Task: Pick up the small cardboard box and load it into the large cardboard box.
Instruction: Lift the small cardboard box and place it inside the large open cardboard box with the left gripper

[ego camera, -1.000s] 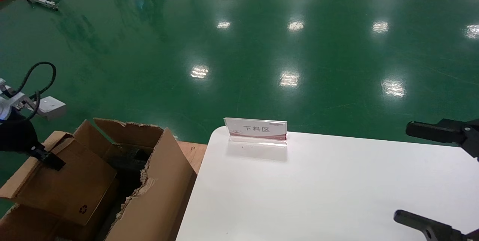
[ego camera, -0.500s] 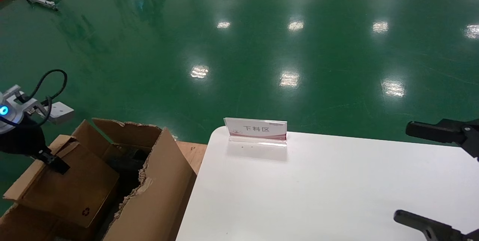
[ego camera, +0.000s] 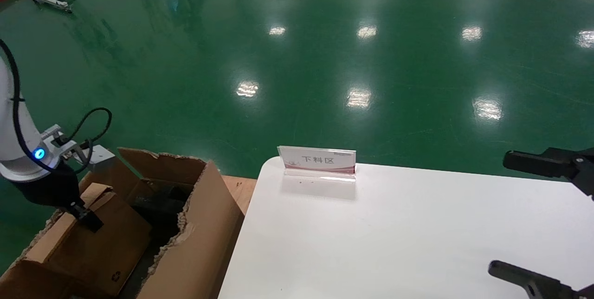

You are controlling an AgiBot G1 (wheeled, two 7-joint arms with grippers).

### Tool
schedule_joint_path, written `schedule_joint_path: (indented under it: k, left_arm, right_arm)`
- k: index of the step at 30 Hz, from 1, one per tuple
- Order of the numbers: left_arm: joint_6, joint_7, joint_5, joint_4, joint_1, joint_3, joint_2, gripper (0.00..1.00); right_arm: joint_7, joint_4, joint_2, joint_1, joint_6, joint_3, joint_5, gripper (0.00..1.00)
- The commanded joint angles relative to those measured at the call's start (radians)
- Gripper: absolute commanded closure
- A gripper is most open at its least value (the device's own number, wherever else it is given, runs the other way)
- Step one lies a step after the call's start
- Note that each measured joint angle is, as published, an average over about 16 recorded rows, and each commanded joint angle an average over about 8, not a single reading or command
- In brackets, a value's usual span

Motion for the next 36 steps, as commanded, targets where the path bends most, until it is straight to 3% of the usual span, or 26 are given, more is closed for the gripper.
schedule_joint_path:
  k: [1, 5, 6, 36]
  left_arm:
    - [-0.003, 0.003, 0.000, 0.010, 0.022, -0.006, 0.008, 0.57]
    - [-0.009, 0.006, 0.002, 0.031, 0.059, -0.014, 0.021, 0.07]
    - [-0.010, 0.007, 0.003, 0.036, 0.067, -0.016, 0.024, 0.00]
    - [-0.018, 0.011, 0.004, 0.066, 0.118, -0.028, 0.042, 0.00]
  right_arm:
    - [0.000, 0.000, 0.000, 0.000, 0.000, 0.000, 0.000, 0.00]
    - [0.000, 0.000, 0.000, 0.000, 0.000, 0.000, 0.000, 0.00]
    - [0.000, 0.000, 0.000, 0.000, 0.000, 0.000, 0.000, 0.00]
    - [0.000, 0.000, 0.000, 0.000, 0.000, 0.000, 0.000, 0.00]
